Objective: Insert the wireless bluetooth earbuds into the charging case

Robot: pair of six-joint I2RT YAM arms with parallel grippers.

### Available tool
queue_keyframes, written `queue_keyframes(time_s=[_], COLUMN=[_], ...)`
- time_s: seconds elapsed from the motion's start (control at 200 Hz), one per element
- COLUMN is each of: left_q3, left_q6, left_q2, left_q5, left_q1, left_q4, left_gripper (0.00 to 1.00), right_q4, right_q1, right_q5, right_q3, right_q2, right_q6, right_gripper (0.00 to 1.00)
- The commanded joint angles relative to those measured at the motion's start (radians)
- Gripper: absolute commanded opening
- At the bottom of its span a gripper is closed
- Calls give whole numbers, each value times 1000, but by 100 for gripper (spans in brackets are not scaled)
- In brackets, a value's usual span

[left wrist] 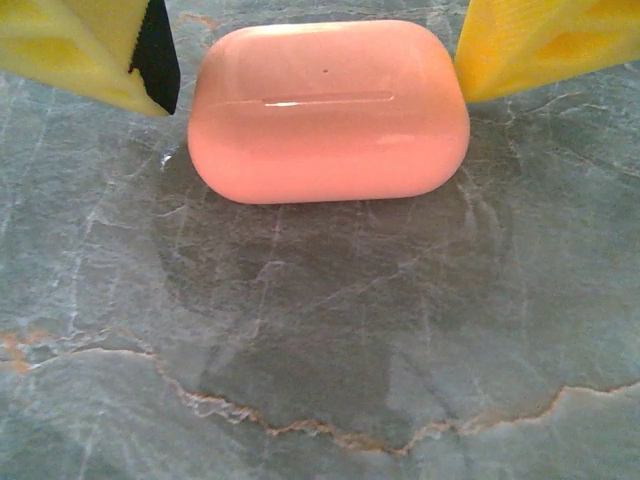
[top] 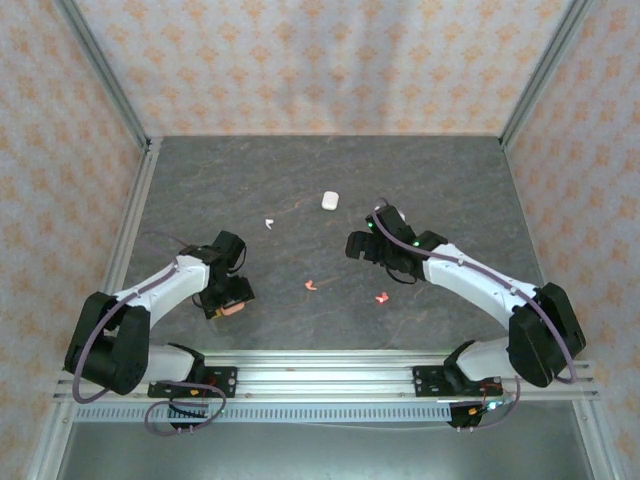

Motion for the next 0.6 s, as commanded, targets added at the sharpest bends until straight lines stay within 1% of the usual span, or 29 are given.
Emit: queue_keyframes(time_s=[0.0,0.12,0.185,0.31,0.395,0.505,0.595], left_q3=[-25,-46,-56,-63,-56,-35,-17], left_q6=[40,49,57,81,102,124,157], left_q2=[1,-2,-8,-40,-77,-139,-191], left_q5=[-36,-31,-27,-26,-21,-16,13], left_q1=[-7,-6,-7,-8,-11,-18,-23], left_q4=[23,43,54,59,61,66,95], left_gripper=[71,69,67,60,53,46,40], right_q4=[-21,-16,-22,-48,-63,-85,-104], right_q1=[6,5,5,4,1,-20,-53], right_q5=[26,24,20,12,8,-34,-91], right_q3=[-7,3,15,51,74,106,135], right_q2=[-30,-28,-20,-5,-2,-9,-19], right_q6=[31,45,48,38,26,6,-1], right_gripper=[99,99,99,99,99,99,99])
